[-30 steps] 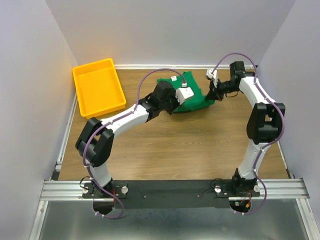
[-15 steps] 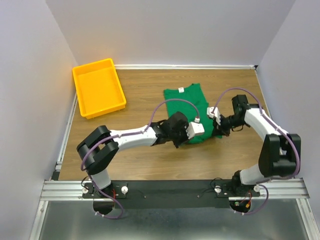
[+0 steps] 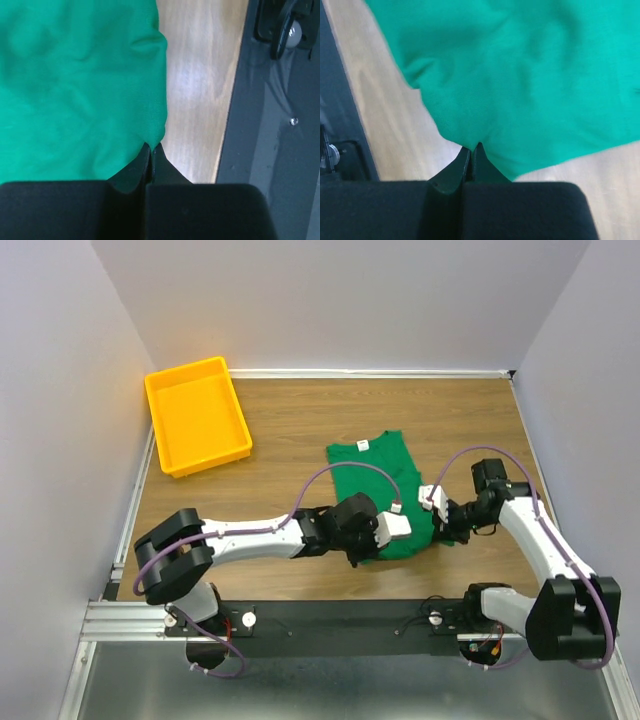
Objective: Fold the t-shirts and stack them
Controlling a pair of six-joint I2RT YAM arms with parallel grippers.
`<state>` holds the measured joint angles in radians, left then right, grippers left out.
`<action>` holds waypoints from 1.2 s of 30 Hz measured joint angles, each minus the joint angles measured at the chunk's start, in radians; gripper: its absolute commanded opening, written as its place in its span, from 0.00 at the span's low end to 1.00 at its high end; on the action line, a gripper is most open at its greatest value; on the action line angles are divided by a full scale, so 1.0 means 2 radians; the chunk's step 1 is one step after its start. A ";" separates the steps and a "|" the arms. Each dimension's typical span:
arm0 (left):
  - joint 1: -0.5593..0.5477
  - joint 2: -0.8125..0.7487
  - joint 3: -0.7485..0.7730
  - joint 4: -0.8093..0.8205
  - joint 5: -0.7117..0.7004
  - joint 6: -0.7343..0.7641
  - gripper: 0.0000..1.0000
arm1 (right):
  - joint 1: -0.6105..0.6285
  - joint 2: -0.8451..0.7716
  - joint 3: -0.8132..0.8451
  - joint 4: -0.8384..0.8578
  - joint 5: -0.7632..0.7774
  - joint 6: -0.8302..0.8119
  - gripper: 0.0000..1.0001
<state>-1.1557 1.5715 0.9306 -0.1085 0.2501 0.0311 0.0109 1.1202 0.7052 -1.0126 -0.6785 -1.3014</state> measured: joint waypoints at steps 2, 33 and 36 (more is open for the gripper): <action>0.008 -0.009 0.003 0.000 -0.004 0.006 0.00 | 0.000 0.027 0.035 0.001 -0.001 0.009 0.01; 0.296 0.168 0.202 0.045 -0.011 0.082 0.00 | 0.038 0.582 0.630 0.153 -0.072 0.269 0.04; 0.298 0.162 0.197 0.046 -0.015 0.076 0.00 | 0.048 0.591 0.650 0.163 -0.068 0.285 0.05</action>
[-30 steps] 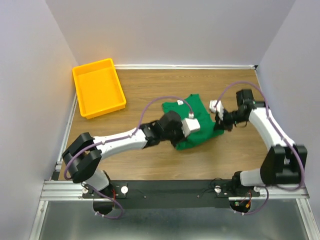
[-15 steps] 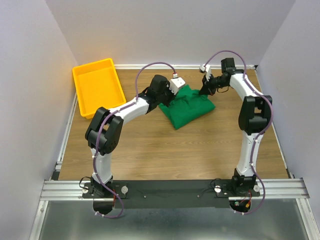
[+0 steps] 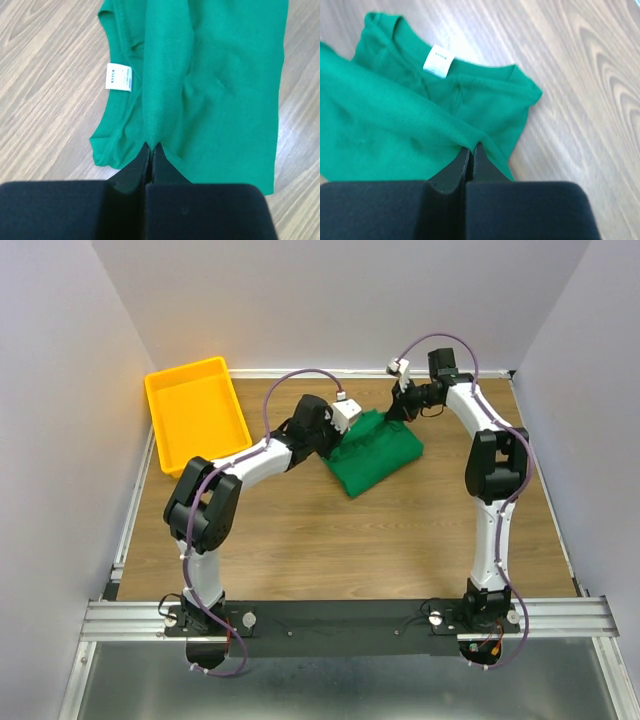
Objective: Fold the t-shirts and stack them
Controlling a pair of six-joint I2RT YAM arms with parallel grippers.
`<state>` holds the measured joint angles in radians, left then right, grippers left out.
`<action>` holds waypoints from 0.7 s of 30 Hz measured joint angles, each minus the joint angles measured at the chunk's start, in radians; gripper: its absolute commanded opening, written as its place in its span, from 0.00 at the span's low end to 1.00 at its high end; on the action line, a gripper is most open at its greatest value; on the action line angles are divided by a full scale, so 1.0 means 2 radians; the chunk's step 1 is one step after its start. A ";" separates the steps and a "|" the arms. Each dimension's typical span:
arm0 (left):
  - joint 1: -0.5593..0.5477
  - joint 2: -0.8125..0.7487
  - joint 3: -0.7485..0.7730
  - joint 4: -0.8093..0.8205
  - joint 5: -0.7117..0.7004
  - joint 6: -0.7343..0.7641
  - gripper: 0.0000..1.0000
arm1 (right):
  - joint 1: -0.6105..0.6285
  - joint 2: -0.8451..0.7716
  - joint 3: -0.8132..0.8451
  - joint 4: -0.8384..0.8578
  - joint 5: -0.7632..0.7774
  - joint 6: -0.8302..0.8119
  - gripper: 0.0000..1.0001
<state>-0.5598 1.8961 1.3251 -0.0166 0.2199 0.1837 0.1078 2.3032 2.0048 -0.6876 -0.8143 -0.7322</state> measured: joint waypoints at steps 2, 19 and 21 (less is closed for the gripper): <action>0.005 0.000 0.000 -0.001 -0.002 -0.007 0.00 | 0.007 0.010 0.012 0.009 0.009 0.015 0.05; 0.023 0.034 0.027 -0.012 -0.013 -0.031 0.00 | 0.020 0.038 0.020 0.052 0.059 0.105 0.10; 0.024 0.039 0.031 -0.014 -0.017 -0.034 0.00 | 0.020 0.040 0.023 0.055 0.063 0.115 0.13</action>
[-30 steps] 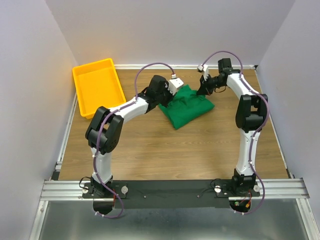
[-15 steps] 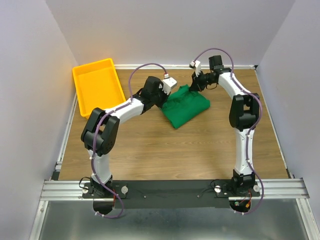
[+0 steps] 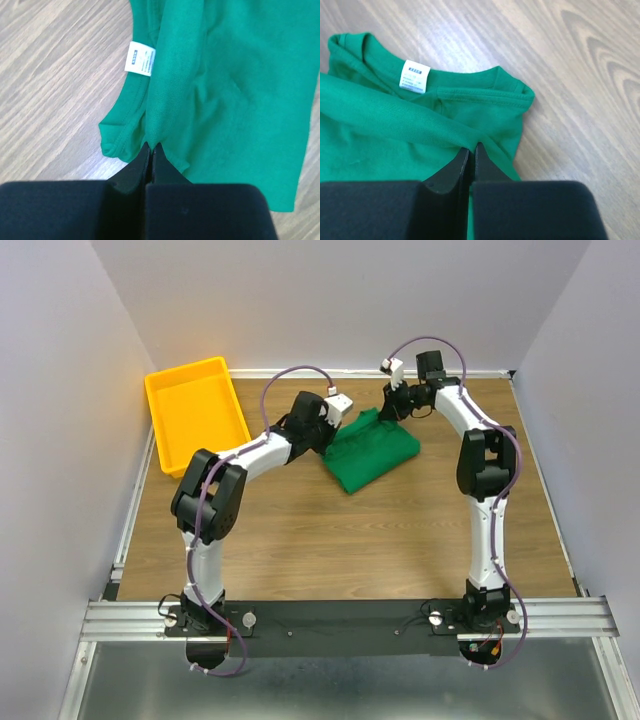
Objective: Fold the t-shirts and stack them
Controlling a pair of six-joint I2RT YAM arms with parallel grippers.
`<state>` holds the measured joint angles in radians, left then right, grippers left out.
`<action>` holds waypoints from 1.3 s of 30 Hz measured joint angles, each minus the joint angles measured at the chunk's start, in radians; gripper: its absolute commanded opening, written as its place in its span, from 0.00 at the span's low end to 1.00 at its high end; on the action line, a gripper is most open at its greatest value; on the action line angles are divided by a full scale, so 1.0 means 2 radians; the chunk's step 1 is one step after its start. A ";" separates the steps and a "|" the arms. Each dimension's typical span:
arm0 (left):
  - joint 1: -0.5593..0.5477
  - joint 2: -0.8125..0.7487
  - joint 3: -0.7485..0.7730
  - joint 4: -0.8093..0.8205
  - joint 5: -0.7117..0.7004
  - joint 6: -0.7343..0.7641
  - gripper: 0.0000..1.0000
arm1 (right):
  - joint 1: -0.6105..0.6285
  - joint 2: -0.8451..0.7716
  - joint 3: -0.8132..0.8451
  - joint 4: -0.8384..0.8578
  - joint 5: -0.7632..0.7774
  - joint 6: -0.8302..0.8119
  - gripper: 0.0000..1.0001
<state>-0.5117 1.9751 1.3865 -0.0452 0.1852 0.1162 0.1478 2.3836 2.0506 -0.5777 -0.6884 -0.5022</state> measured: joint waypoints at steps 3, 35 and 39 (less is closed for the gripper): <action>0.001 0.007 0.007 -0.002 -0.015 -0.010 0.25 | 0.002 0.009 0.015 0.004 0.008 0.021 0.24; 0.021 -0.007 -0.022 0.080 0.110 -0.279 0.02 | -0.008 0.031 0.006 0.069 -0.088 0.319 0.06; 0.021 0.002 -0.018 0.081 0.123 -0.284 0.02 | -0.009 0.057 0.022 0.064 -0.059 0.337 0.06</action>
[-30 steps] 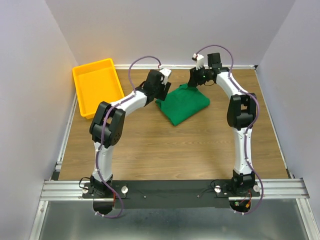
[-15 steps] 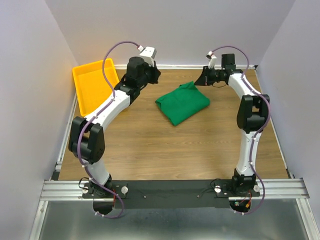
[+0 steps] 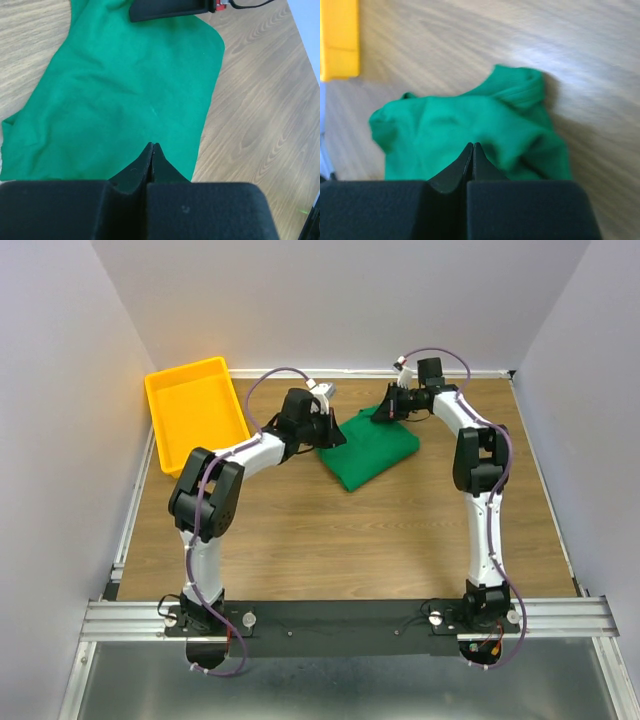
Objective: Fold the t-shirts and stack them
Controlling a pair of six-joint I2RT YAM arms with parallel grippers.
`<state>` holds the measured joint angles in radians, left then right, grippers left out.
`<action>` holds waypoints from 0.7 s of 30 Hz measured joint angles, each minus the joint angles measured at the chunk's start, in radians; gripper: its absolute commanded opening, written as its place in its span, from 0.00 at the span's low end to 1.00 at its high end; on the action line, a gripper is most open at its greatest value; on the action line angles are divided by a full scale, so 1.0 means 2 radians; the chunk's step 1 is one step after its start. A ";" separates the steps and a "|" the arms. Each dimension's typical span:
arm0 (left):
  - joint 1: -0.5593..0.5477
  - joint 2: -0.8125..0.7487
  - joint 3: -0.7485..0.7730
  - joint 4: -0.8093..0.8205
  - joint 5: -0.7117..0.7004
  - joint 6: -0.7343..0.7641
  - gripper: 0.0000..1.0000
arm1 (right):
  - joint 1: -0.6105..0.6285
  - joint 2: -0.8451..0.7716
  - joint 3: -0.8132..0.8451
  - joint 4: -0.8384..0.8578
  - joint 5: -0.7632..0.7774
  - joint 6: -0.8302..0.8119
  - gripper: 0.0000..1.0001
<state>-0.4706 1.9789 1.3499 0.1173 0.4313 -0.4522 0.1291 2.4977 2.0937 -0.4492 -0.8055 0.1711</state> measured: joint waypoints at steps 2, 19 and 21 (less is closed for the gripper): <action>0.000 0.008 0.007 0.000 0.000 0.000 0.02 | -0.001 0.011 0.012 0.000 0.018 0.008 0.03; 0.033 0.076 0.017 -0.036 -0.038 -0.022 0.00 | -0.003 0.064 0.093 -0.001 0.084 0.053 0.04; 0.038 0.076 0.017 -0.037 -0.042 -0.027 0.00 | -0.003 0.067 0.097 0.000 0.085 0.058 0.05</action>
<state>-0.3954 2.1300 1.3834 0.0429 0.3470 -0.5056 0.1226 2.6320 2.2868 -0.4488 -0.6357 0.2863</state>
